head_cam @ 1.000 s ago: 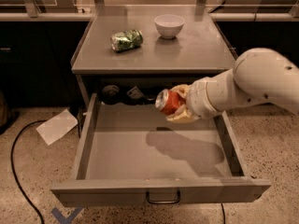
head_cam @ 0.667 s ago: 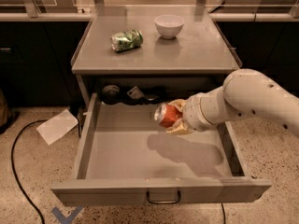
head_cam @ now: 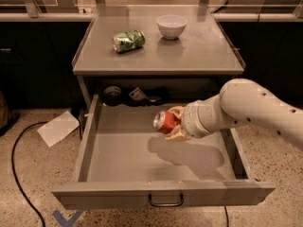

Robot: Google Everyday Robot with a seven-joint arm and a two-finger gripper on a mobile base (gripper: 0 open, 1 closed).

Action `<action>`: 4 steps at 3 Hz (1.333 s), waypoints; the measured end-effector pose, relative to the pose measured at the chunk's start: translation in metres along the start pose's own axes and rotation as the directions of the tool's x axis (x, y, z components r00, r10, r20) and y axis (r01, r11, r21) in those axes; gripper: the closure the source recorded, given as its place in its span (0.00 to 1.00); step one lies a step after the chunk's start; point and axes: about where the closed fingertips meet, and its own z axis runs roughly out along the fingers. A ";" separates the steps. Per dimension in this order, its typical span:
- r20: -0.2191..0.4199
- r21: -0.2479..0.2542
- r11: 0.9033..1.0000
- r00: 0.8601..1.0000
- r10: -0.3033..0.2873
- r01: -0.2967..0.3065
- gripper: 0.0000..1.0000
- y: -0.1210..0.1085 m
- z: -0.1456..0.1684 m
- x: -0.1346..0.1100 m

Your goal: Place coke can into top drawer

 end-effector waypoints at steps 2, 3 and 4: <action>0.083 -0.037 0.999 0.996 0.032 -0.029 1.00 0.012 0.085 0.020; 0.098 -0.079 0.996 0.994 0.056 -0.049 1.00 0.023 0.118 0.032; 0.101 -0.085 0.995 0.993 0.065 -0.056 1.00 0.023 0.118 0.031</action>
Offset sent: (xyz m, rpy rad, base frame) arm 0.0302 0.0519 -0.1249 0.1479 0.0717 0.0347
